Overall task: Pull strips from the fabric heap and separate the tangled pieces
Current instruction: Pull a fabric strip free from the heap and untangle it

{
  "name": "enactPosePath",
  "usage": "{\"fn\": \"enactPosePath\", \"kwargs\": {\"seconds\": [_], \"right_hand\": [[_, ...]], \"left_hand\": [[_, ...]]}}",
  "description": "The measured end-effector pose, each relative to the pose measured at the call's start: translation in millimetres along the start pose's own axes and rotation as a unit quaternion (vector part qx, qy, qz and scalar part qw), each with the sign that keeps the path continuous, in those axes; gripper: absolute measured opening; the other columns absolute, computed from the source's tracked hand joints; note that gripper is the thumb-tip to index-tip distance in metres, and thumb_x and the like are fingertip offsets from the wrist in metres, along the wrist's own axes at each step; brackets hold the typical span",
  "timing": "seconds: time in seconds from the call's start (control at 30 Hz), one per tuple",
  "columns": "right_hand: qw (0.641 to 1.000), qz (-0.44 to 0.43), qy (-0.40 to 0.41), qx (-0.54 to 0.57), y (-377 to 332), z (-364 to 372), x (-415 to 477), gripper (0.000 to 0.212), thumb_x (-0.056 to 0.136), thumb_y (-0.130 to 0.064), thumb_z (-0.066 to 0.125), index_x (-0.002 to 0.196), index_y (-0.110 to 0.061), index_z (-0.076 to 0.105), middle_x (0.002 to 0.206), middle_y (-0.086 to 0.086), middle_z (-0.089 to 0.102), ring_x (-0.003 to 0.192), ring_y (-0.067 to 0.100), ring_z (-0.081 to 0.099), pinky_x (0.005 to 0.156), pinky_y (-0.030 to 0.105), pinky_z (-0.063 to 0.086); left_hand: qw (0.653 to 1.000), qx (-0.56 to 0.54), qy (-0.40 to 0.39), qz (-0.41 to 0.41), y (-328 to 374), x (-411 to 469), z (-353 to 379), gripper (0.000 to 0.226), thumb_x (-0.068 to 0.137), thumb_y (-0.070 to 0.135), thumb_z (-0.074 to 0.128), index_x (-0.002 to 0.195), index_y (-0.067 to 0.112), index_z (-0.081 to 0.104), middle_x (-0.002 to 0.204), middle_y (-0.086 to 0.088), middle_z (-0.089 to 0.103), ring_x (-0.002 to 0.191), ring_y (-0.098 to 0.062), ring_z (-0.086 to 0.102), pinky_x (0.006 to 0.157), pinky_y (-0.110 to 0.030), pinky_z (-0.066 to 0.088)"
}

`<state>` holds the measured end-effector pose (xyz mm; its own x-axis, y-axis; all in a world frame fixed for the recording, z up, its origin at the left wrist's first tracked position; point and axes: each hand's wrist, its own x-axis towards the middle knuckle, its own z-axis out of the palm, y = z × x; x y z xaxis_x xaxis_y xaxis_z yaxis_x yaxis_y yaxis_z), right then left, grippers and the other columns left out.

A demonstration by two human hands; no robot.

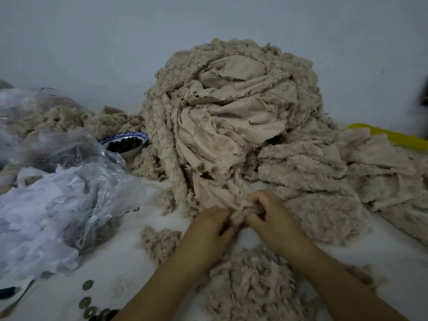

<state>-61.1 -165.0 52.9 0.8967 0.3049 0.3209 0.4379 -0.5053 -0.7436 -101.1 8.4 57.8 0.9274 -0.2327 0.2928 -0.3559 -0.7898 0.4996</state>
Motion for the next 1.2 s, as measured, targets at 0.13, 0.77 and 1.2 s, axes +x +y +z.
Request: {"fn": "enactPosePath", "kwargs": {"seconds": [0.13,0.77,1.2], "right_hand": [[0.999,-0.009,-0.032,-0.042,-2,4,-1,0.037,0.089,-0.009,0.059,0.080,-0.039,0.040,0.091,-0.029,0.045,0.077,-0.008,0.048,0.061,0.015,0.037],[0.988,0.089,0.023,-0.121,5,-12,-5,0.044,0.089,-0.008,0.058,0.058,-0.026,0.033,0.056,-0.005,0.040,0.057,0.016,0.042,0.057,0.034,0.032],[0.980,0.084,0.162,0.080,-9,-17,-5,0.006,0.095,-0.033,0.046,0.093,-0.035,0.051,0.102,-0.010,0.050,0.072,0.006,0.054,0.057,0.015,0.046]], "left_hand": [[0.996,0.047,0.057,-0.058,-12,1,-6,0.017,0.092,0.019,0.059,0.079,0.008,0.061,0.079,-0.001,0.054,0.077,-0.017,0.048,0.066,-0.031,0.037],[0.970,-0.097,0.156,-0.161,-17,-3,-17,0.039,0.094,0.002,0.053,0.118,0.027,0.071,0.109,0.014,0.066,0.096,-0.004,0.061,0.083,-0.021,0.052],[0.919,-0.314,0.184,-0.151,-5,-3,-18,0.047,0.089,0.022,0.040,0.104,0.058,0.066,0.109,0.040,0.063,0.097,0.011,0.061,0.071,-0.009,0.048]]}}
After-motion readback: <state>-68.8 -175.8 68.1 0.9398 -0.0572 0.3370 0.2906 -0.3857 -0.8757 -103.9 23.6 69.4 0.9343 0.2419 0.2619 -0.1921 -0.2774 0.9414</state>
